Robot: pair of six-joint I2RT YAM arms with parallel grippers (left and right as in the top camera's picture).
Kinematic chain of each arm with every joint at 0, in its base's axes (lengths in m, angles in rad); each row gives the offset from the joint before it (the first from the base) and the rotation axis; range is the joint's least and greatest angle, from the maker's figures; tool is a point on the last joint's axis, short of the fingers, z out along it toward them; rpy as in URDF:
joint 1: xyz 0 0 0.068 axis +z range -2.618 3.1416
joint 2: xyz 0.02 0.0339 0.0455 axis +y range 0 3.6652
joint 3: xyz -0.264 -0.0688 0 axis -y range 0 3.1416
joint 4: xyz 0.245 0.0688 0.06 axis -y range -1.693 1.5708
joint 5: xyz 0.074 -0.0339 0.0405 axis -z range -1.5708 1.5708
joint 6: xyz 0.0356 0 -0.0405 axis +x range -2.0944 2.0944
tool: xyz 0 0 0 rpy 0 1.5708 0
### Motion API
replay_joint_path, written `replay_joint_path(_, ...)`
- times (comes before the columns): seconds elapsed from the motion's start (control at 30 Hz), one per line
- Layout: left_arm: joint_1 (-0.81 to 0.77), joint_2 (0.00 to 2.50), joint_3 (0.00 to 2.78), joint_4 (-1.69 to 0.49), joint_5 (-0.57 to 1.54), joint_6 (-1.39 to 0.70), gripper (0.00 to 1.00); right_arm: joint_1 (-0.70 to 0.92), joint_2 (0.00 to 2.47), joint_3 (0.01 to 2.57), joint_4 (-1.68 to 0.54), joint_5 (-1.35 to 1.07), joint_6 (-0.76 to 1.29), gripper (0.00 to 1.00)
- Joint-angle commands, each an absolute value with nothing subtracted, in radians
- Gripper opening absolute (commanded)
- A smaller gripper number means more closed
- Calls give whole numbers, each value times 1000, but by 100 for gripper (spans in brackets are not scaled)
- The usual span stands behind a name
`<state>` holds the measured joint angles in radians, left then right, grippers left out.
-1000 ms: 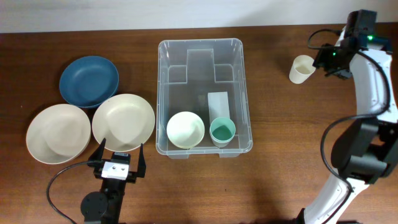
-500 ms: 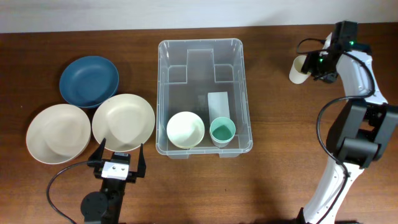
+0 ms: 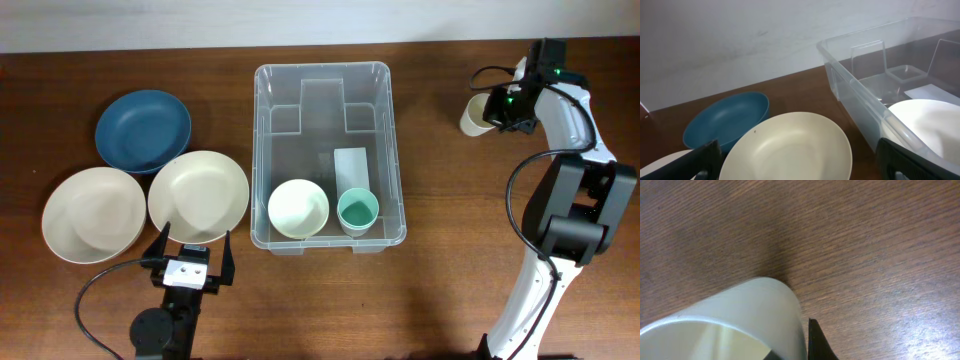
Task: Pack container
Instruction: 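Move the right gripper to the last white cup and grasp it, then carry the white cup into the container and stack it on the cups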
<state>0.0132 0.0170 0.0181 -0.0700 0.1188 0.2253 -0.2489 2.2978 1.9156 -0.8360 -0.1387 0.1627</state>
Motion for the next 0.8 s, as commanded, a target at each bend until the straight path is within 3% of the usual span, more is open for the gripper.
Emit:
replay_joint_path(0.0, 9, 11, 9, -68, 112, 241, 100, -242, 2310, 1930, -843, -147, 162, 4)
replay_joint_path(0.4, 9, 11, 9, -68, 112, 241, 100, -197, 2098, 1930, -1003, -150, 26, 4)
replay_joint_path(0.77, 9, 11, 9, -68, 111, 241, 99, 53, 1777, 1930, -1253, -146, -128, 4)
